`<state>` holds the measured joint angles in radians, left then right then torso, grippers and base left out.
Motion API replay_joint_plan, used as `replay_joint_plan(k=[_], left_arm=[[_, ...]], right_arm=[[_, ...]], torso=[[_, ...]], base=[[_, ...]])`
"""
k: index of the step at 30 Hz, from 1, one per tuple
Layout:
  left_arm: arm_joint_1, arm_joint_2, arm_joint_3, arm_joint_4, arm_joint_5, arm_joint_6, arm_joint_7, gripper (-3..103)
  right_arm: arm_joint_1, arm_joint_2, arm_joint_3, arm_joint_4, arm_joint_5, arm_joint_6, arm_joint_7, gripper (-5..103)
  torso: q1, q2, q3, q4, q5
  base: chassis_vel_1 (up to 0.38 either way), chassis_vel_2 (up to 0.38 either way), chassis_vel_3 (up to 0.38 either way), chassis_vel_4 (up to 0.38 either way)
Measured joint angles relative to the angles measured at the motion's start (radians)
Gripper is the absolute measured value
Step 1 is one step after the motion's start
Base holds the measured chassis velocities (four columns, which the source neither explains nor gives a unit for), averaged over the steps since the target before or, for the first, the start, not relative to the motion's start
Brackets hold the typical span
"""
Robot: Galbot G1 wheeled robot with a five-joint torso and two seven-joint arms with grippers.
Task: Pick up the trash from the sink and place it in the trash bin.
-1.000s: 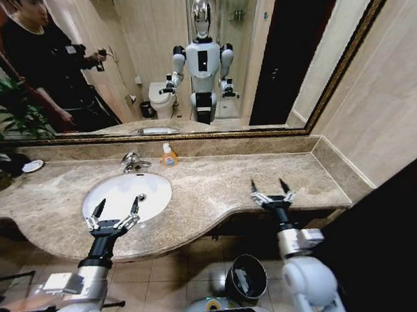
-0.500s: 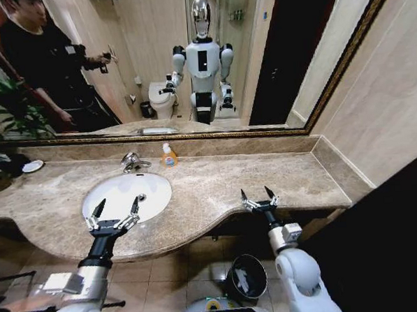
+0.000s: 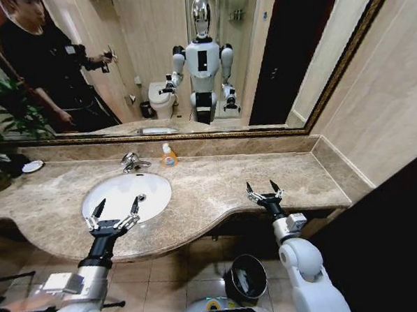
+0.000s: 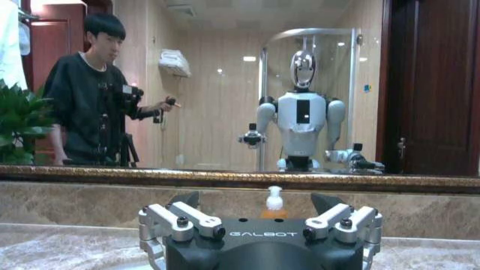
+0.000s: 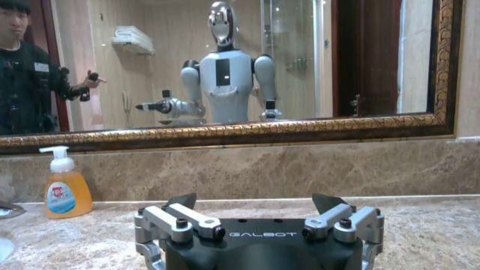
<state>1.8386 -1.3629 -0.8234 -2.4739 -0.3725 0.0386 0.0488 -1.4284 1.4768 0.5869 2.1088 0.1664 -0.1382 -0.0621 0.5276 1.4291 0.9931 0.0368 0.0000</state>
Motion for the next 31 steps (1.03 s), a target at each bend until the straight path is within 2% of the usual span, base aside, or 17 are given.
replay_joint_plan(k=[31], left_arm=[[0.000, 0.000, 0.000, 0.000, 0.000, 0.000, 0.000, 100]], right_arm=[[-0.002, 0.002, -0.001, 0.000, -0.004, 0.000, 0.000, 100]], torso=[[0.000, 0.000, 0.000, 0.0000, 0.0000]], base=[[0.000, 0.000, 0.000, 0.000]])
